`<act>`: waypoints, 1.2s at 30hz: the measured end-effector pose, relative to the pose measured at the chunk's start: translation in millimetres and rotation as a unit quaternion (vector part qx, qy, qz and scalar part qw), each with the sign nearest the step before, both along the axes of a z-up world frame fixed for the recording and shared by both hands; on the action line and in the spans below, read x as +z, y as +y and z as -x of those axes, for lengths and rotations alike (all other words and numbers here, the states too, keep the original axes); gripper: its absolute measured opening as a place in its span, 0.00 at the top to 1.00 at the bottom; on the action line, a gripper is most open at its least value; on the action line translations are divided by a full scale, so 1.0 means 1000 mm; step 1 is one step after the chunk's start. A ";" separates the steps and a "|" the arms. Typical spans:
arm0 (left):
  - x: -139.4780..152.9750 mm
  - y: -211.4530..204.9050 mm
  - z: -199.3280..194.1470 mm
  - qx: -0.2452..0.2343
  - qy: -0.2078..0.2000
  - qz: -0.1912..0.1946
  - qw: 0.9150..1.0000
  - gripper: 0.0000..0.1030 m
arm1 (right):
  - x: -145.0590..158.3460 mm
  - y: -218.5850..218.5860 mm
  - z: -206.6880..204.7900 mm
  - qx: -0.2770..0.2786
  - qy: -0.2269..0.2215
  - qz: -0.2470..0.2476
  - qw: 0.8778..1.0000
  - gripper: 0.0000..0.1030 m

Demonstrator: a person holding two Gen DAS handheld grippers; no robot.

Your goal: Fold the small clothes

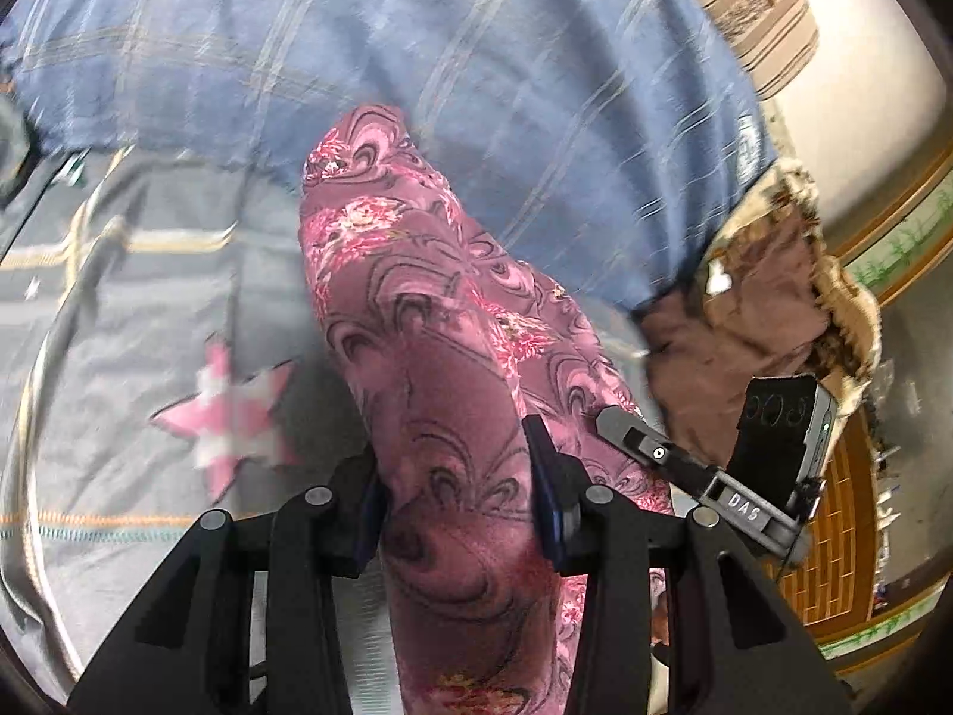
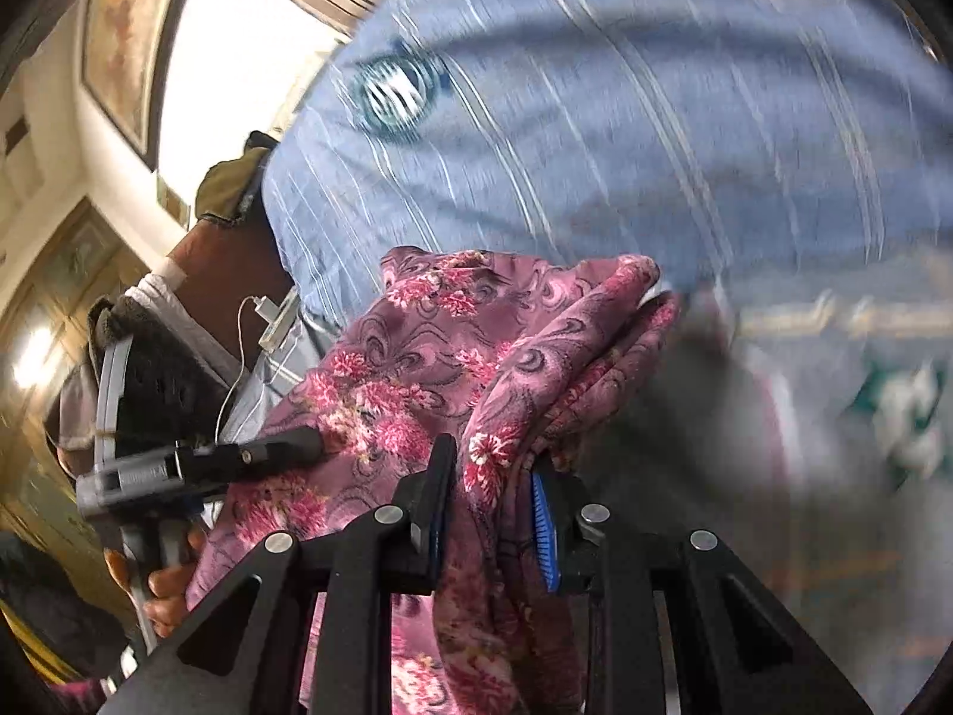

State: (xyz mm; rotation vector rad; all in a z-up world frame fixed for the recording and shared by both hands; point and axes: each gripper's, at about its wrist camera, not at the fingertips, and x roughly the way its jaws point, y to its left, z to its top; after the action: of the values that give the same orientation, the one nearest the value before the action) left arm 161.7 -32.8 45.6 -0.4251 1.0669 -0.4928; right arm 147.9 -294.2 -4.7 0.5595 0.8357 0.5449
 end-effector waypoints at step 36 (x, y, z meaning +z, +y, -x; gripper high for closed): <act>-0.089 0.009 -0.139 0.035 0.059 -0.081 0.994 0.31 | -0.059 0.031 -0.087 -0.041 0.036 0.155 0.986 0.83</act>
State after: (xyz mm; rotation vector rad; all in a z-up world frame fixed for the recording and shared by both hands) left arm 301.0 -24.2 -43.1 -0.3509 1.1929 -0.3183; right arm 234.8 -262.8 -63.6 0.3271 0.9411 0.3109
